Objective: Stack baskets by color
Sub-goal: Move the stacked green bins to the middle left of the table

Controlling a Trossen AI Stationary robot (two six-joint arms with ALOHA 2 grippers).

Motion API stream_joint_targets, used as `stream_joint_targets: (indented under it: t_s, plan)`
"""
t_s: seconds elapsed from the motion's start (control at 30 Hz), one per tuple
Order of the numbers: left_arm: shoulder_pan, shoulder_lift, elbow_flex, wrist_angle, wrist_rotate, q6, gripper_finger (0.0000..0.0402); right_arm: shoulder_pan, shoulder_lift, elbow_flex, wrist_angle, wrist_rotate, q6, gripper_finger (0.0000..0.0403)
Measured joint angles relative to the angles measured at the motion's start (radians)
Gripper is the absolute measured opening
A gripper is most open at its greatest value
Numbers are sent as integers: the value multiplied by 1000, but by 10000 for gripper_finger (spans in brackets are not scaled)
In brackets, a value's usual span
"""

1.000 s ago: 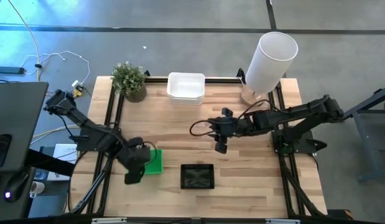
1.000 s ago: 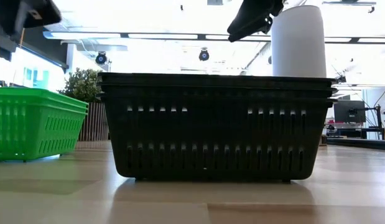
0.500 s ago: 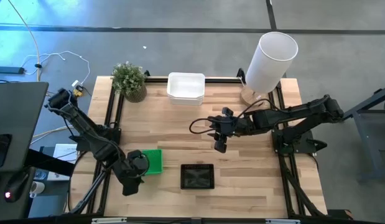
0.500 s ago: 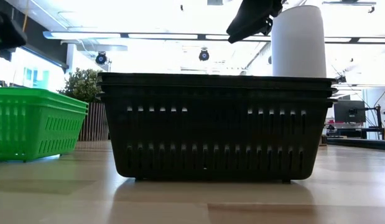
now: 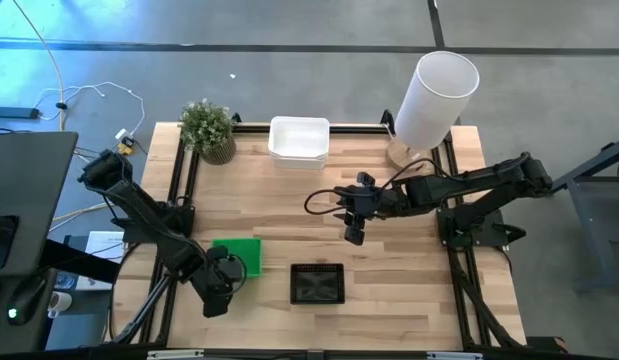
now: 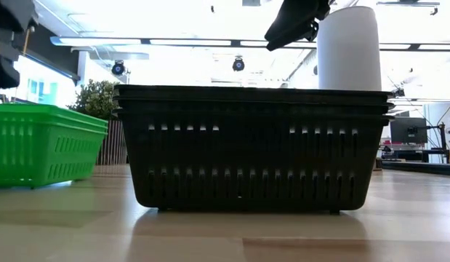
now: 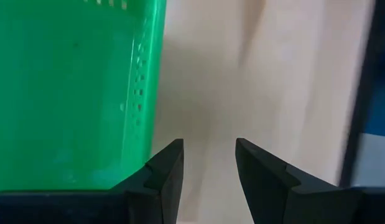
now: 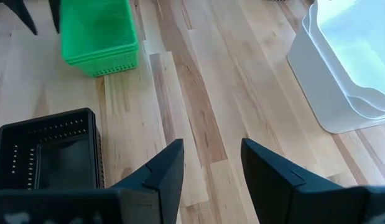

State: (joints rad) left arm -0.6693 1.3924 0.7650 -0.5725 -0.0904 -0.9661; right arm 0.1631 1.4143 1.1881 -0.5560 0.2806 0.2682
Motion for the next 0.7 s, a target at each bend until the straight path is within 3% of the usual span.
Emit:
stream_joint_targets:
  t_s: [0.33,0.7]
  plan:
    - [67,70,0,-16,-55,39,133,0,0,0,0,1,-7,147]
    - [224,70,0,-41,-103,154,133,0,0,0,0,1,-17,147]
